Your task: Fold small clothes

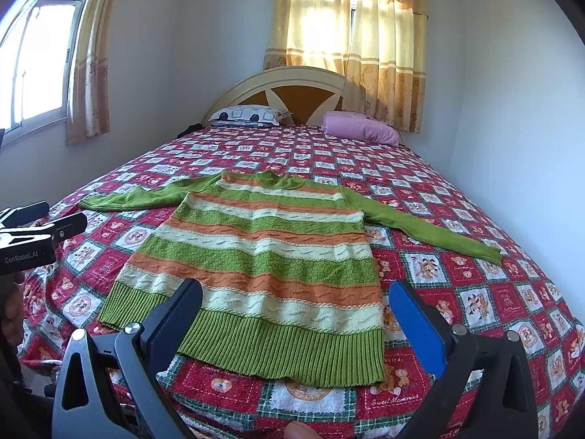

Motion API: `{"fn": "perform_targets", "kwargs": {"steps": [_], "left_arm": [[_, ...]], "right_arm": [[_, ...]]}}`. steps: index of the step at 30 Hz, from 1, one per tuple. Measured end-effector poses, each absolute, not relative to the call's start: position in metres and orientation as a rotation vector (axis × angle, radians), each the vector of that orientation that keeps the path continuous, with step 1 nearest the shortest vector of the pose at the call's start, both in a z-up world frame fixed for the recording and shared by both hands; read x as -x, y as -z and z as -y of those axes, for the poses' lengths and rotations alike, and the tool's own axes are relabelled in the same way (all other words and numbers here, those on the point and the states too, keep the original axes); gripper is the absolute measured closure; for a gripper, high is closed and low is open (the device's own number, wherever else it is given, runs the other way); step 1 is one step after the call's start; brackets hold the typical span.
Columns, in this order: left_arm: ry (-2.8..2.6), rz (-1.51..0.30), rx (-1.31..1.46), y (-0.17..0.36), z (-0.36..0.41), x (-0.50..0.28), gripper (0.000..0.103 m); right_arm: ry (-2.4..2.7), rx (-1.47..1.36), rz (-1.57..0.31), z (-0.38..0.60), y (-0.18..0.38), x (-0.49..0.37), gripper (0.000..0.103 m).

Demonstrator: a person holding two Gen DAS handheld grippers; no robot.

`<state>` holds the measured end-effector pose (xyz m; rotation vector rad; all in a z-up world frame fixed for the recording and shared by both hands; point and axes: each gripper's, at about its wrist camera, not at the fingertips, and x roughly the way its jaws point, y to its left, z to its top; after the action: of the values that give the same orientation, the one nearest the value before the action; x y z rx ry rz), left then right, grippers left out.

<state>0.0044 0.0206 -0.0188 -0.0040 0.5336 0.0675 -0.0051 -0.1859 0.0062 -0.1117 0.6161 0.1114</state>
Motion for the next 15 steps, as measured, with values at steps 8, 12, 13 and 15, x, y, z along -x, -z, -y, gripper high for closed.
{"fn": "perform_targets", "kwargs": {"steps": [8, 12, 13, 15], "left_arm": [[-0.077, -0.555, 0.015, 0.022, -0.024, -0.014, 0.000], [-0.084, -0.563, 0.012, 0.025, -0.026, -0.023, 0.000], [-0.086, -0.566, 0.008, 0.026, -0.027, -0.026, 0.000], [-0.094, -0.573, 0.002, 0.029, -0.029, -0.034, 0.000]], "right_arm": [[-0.151, 0.080, -0.650, 0.189, 0.006, -0.008, 0.001], [-0.171, 0.061, -0.677, 0.192, 0.015, -0.016, 0.001], [-0.172, 0.058, -0.681, 0.193, 0.016, -0.018, 0.001], [-0.162, 0.050, -0.690, 0.198, 0.019, -0.025, 0.001]]}}
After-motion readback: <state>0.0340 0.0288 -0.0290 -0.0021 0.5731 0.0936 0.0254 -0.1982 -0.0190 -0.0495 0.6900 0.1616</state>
